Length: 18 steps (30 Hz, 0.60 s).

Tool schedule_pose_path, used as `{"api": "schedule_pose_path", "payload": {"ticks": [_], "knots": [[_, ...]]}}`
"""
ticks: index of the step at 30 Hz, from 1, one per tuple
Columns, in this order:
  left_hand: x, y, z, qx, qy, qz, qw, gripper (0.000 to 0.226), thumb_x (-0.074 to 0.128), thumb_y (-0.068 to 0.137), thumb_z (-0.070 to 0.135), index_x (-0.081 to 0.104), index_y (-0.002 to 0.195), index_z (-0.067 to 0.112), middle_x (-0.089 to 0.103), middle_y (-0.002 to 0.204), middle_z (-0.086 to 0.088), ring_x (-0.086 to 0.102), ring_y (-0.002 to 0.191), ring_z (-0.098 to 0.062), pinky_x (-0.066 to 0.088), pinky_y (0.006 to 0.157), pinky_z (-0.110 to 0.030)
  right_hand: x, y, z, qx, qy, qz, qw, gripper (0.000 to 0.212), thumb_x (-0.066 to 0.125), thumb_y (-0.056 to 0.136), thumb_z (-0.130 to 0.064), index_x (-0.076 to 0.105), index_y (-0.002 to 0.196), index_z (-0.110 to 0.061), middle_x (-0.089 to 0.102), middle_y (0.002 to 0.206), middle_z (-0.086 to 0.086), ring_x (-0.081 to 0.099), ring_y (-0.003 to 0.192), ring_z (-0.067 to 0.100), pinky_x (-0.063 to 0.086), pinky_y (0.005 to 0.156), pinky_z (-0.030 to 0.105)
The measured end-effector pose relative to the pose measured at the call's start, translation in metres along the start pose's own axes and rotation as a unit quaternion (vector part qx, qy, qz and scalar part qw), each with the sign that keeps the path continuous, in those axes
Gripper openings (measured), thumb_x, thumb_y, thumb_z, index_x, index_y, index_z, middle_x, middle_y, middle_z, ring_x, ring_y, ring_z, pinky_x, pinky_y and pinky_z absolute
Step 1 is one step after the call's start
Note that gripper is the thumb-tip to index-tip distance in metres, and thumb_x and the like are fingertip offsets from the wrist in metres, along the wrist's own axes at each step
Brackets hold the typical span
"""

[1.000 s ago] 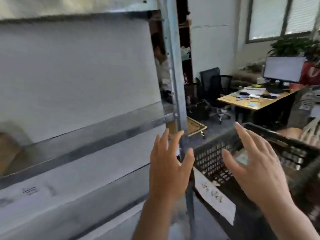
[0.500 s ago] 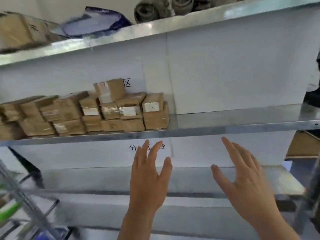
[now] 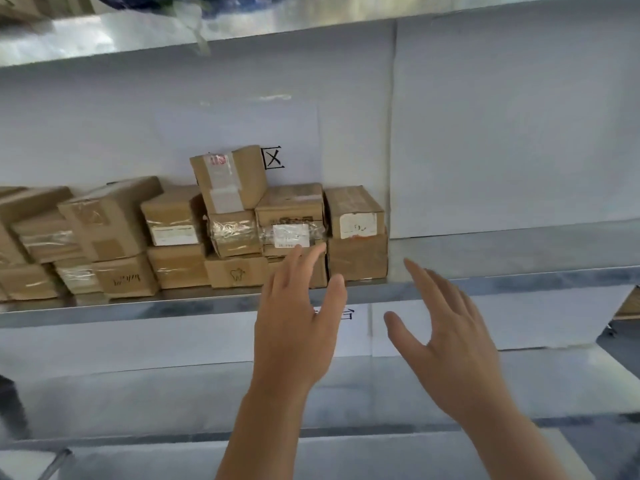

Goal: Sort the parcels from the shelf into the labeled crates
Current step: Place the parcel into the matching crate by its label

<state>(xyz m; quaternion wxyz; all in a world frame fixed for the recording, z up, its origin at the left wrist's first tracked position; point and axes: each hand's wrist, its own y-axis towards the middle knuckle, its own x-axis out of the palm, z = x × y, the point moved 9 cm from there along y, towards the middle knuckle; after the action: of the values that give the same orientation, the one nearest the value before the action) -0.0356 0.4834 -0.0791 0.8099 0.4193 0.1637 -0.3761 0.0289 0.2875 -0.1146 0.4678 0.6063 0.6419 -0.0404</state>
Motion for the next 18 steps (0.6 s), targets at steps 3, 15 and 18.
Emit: {"api": "schedule_pose_path", "payload": {"ticks": [3, 15, 18], "knots": [[0.012, 0.035, 0.010, 0.032, -0.004, 0.012, 0.999, 0.064, 0.028, 0.099, 0.066, 0.038, 0.158, 0.046, 0.036, 0.166, 0.026, 0.027, 0.155, -0.002, 0.029, 0.126, -0.034, 0.004, 0.039, 0.002, -0.009, 0.029, 0.026, 0.999, 0.071, 0.045, 0.094, -0.068, 0.020, 0.158, -0.050, 0.038, 0.160, -0.014, 0.030, 0.148, 0.010, 0.038, 0.118, 0.050], [0.042, 0.090, 0.037, -0.006, 0.038, 0.071, 0.997, 0.053, 0.034, 0.103, 0.060, 0.053, 0.150, 0.044, 0.072, 0.119, 0.020, 0.064, 0.112, -0.005, 0.057, 0.095, -0.033, 0.034, 0.165, 0.018, -0.005, 0.172, -0.003, 0.985, 0.068, 0.027, 0.095, -0.075, 0.055, 0.144, -0.037, 0.061, 0.134, -0.012, 0.048, 0.132, 0.016, 0.035, 0.102, 0.029], [0.048, 0.093, 0.047, -0.007, 0.062, 0.081, 0.995, 0.050, 0.033, 0.106, 0.055, 0.055, 0.149, 0.041, 0.072, 0.128, 0.020, 0.065, 0.117, -0.004, 0.053, 0.097, -0.025, 0.037, 0.167, 0.015, -0.007, 0.227, 0.005, 0.974, 0.050, 0.027, 0.099, -0.066, 0.064, 0.122, -0.042, 0.070, 0.112, -0.016, 0.060, 0.114, 0.017, 0.049, 0.098, 0.043]]}}
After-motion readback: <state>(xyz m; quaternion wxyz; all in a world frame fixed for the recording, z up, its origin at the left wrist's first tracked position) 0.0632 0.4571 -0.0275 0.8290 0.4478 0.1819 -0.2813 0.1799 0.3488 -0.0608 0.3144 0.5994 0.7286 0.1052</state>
